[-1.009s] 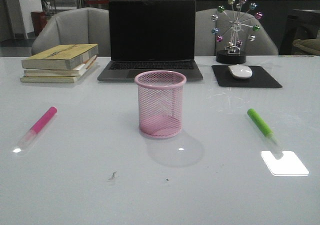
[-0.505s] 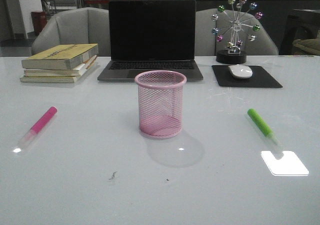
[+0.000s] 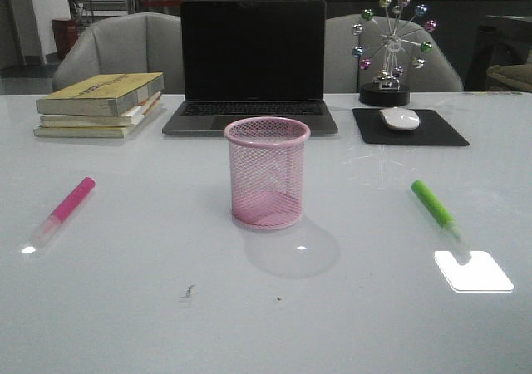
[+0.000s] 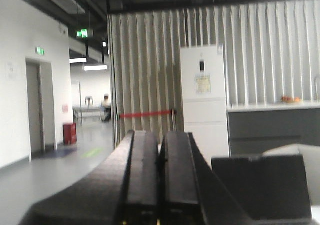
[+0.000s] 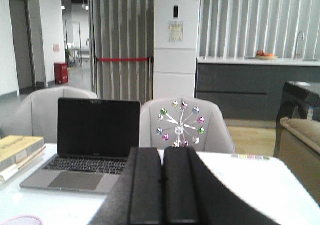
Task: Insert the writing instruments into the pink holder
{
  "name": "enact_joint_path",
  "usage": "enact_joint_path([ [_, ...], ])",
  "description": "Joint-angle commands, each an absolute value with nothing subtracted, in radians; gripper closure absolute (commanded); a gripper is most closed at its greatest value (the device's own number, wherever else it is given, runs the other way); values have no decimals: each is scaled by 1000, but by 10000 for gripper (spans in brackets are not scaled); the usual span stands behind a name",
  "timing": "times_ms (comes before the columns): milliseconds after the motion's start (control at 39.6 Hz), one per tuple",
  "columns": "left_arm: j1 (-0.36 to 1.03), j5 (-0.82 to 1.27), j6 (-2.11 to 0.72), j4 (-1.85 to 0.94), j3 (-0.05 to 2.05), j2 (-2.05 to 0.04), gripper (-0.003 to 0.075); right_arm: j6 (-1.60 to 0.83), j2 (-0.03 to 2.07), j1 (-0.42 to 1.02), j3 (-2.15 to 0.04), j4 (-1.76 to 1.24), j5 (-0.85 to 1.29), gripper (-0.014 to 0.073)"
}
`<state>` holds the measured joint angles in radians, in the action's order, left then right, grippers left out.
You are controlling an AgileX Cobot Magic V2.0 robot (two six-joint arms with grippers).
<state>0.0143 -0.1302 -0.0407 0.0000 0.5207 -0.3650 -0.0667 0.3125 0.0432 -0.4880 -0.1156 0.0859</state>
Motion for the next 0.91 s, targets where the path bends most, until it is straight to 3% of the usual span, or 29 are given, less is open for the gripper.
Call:
enact_joint_path([
  [0, 21, -189, -32, 0, 562, -452, 629, -71, 405, 46, -541, -116, 9, 544],
  [353, 21, -119, -32, 0, 562, -674, 625, -71, 593, 46, -542, -116, 53, 544],
  [505, 21, -121, -32, -6, 562, -724, 517, -71, 599, 46, -542, -116, 61, 536],
  [656, 21, -122, -32, -6, 562, -741, 362, -71, 599, 46, -542, -115, 71, 395],
  [757, 21, -126, -32, -8, 562, -741, 349, -71, 599, 46, -542, -115, 77, 248],
  [883, 21, -130, -32, -8, 562, -741, 349, -71, 599, 46, -542, -115, 85, 172],
])
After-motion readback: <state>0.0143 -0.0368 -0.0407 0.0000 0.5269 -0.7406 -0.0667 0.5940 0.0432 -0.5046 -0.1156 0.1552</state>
